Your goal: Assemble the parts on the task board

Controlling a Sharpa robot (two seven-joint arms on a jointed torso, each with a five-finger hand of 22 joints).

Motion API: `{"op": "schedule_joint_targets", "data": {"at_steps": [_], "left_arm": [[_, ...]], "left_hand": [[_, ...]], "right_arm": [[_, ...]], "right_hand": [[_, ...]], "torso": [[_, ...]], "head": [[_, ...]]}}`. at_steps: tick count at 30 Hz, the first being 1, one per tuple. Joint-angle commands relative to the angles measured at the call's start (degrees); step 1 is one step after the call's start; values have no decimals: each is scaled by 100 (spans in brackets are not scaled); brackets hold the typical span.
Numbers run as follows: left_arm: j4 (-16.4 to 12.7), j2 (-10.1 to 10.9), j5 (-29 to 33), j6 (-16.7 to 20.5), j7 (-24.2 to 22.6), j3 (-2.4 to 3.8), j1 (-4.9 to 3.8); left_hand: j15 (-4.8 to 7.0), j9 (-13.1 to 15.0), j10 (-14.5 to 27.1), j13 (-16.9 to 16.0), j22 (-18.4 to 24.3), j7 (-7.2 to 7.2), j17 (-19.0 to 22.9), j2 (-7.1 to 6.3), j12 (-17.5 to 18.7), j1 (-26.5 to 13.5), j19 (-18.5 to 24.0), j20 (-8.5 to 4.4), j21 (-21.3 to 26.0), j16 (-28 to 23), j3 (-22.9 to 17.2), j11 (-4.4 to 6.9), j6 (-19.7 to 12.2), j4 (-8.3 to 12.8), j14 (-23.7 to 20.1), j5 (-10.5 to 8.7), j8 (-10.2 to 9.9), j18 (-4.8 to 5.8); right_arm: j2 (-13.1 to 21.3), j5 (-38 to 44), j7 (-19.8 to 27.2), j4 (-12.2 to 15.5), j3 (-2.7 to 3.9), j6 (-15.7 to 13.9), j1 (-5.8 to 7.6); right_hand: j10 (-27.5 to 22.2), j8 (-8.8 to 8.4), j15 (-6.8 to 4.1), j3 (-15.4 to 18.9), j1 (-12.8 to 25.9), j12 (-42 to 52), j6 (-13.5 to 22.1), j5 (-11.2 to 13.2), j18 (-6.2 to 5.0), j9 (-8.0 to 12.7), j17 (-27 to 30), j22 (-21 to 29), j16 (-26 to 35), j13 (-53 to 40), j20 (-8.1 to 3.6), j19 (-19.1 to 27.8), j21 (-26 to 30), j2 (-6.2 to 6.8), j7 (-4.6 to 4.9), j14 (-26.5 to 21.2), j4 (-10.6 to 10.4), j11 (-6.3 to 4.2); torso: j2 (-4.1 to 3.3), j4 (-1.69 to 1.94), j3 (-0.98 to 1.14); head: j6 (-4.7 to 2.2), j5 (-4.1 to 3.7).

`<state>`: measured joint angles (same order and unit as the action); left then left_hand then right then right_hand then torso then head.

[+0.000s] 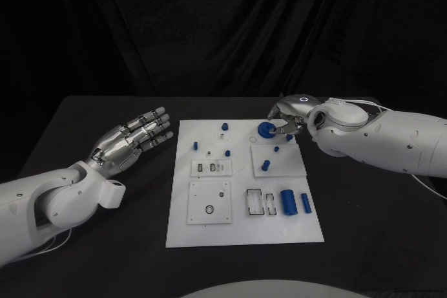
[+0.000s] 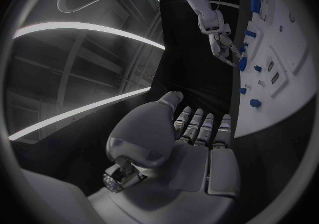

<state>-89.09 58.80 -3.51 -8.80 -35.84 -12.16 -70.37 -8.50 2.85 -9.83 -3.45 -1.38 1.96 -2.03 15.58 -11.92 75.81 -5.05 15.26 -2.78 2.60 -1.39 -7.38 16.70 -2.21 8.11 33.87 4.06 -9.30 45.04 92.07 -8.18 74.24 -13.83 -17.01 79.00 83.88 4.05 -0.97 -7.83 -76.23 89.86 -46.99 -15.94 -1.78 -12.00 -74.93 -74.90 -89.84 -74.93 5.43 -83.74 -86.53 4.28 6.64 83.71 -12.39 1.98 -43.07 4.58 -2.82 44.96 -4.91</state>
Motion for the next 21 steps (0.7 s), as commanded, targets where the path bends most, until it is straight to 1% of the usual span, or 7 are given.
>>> {"op": "schedule_joint_targets", "data": {"at_steps": [1, 3, 10, 12, 14, 17, 21], "left_arm": [[1, -12, -2, -98, -31, 5, 5], [6, -14, -2, -101, -27, 5, 5], [23, -30, -2, -117, -20, 5, 7], [28, -33, -2, -122, -15, 5, 7], [31, -34, -2, -127, -10, 5, 8], [33, -32, -2, -132, -2, 5, 9], [35, -27, -2, -138, 8, 5, 10]], "left_hand": [[-51, 5, 50, 7, -7, 25, -9, -9, -32, -62, -10, 39, -6, 5, -32, -4, 4, 6, 4, 13, 26, -109], [-51, 5, 50, 7, -7, 25, -9, -9, -32, -62, -10, 39, -6, 5, -32, -4, 4, 6, 4, 13, 26, -109], [-51, 5, 50, 7, -7, 25, -9, -9, -32, -62, -10, 39, -6, 5, -32, -4, 4, 6, 4, 13, 26, -109], [-51, 5, 50, 7, -7, 25, -9, -9, -32, -62, -10, 39, -6, 5, -32, -4, 4, 6, 4, 13, 26, -109], [-51, 5, 50, 7, -7, 25, -9, -9, -32, -62, -10, 39, -6, 5, -32, -4, 4, 6, 4, 13, 26, -109], [-51, 5, 50, 7, -7, 25, -9, -9, -32, -62, -10, 39, -6, 5, -32, -4, 4, 6, 4, 13, 26, -109], [-51, 5, 50, 7, -7, 25, -9, -9, -32, -62, -10, 39, -6, 5, -32, -4, 4, 6, 4, 13, 26, -109]], "right_arm": [[-33, 51, -82, -40, 2, 18, -32], [-61, 51, -82, -67, 2, 46, -48], [-173, 51, -65, -187, 3, 79, -108], [-210, 51, -61, -231, 3, 96, -125], [-231, 51, -62, -259, 4, 112, -135], [-250, 51, -71, -289, 4, 150, -149], [-254, 51, -63, -306, 4, 189, -160]], "right_hand": [[612, 31, -24, -1, -16, 14, -45, -14, 55, -12, -1507, -1280, -16, -1507, -18, -265, -20, -19, 1, 629, 16, -11], [612, 33, -24, 0, -15, 14, -49, -13, 55, -13, -1507, -1281, -16, -1507, -18, -267, -22, -19, 1, 629, 15, -10], [612, 78, -20, -13, -35, 14, -156, -54, 58, -43, -1507, -1287, -16, -1507, -16, -274, -25, -42, 10, 629, 31, -5], [612, 120, -18, -70, -107, 14, -281, -436, 57, -96, -1507, -1290, -16, -1507, -15, -273, -20, -42, 11, 629, 89, -3], [612, 129, -18, -88, -122, 14, -311, -515, 57, -112, -1507, -1292, -16, -1507, -15, -274, -20, -39, 12, 629, 102, -3], [612, 156, -21, -204, -236, 14, -406, -911, 55, -174, -1507, -1294, -16, -1507, -18, -270, -12, -13, 15, 629, 195, -3], [612, 206, -15, -346, -352, 14, -529, -1179, 51, -259, -1507, -1292, -16, -1507, -20, -260, 2, 15, 28, 629, 309, -1]], "torso": [[3, 2, -1], [4, -9, -1], [3, 0, -1], [3, 0, -1], [3, -1, -3], [4, -2, -3], [2, 2, -1]], "head": [[6, 3], [9, 15], [12, 5], [12, 5], [14, 14], [15, 23], [9, 20]]}}
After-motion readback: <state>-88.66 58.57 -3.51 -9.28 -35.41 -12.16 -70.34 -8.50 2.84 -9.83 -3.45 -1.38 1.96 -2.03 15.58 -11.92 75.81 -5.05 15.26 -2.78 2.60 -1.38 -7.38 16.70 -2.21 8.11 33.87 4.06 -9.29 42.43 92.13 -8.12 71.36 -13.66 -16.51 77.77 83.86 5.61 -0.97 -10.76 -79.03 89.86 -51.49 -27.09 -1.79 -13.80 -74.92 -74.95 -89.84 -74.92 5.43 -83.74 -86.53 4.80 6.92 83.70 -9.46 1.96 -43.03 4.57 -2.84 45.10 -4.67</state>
